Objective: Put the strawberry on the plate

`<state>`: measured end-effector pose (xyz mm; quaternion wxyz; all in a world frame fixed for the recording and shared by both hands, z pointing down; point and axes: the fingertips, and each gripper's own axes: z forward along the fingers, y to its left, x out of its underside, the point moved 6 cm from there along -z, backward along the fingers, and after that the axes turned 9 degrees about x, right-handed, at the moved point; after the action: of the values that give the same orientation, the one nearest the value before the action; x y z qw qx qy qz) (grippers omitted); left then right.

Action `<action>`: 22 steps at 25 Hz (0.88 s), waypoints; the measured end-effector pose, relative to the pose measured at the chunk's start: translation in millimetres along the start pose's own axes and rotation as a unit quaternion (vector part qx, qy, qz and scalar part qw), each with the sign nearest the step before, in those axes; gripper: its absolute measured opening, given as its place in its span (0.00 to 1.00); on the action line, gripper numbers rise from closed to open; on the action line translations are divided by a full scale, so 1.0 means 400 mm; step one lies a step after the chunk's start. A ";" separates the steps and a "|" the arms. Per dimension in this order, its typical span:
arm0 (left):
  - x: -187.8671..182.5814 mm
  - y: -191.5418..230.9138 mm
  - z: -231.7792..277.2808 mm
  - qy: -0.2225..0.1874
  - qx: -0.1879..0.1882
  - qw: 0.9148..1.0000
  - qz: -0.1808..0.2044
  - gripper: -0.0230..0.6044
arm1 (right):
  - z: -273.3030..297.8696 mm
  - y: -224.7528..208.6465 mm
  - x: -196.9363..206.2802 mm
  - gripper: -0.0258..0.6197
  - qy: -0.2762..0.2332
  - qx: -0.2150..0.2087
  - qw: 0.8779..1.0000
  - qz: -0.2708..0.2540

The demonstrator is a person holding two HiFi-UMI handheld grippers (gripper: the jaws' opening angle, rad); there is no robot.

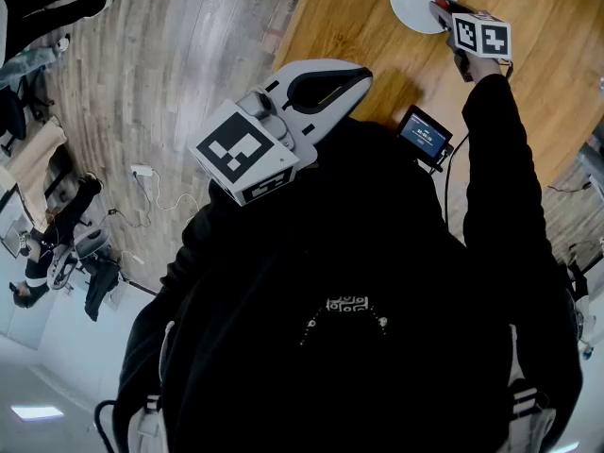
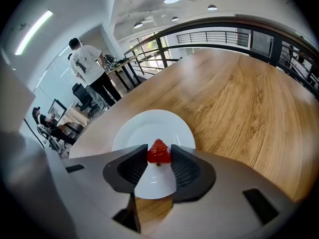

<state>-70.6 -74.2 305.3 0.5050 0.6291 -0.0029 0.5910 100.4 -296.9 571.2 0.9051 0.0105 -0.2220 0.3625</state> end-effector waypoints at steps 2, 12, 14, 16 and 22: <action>0.005 -0.005 -0.008 0.001 0.000 1.000 -0.001 0.03 | -0.002 0.012 0.002 0.28 0.000 0.005 1.000 -0.007; 0.009 -0.015 -0.009 0.004 0.007 1.000 0.001 0.03 | -0.005 0.028 0.002 0.32 -0.007 -0.003 1.000 -0.005; 0.011 -0.016 -0.008 0.004 0.008 1.000 0.002 0.03 | -0.004 0.027 0.004 0.34 -0.009 -0.004 1.000 0.001; 0.009 -0.017 -0.008 0.004 0.009 1.000 0.003 0.03 | -0.007 0.024 0.003 0.35 -0.012 -0.003 1.000 0.005; 0.008 -0.019 -0.014 0.006 0.013 1.000 0.009 0.03 | -0.020 0.021 -0.002 0.36 -0.027 0.002 1.000 0.011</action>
<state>-69.2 -65.1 301.6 0.4913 0.6323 0.0025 0.5990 97.5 -289.6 562.3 0.8950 0.0192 -0.2454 0.3721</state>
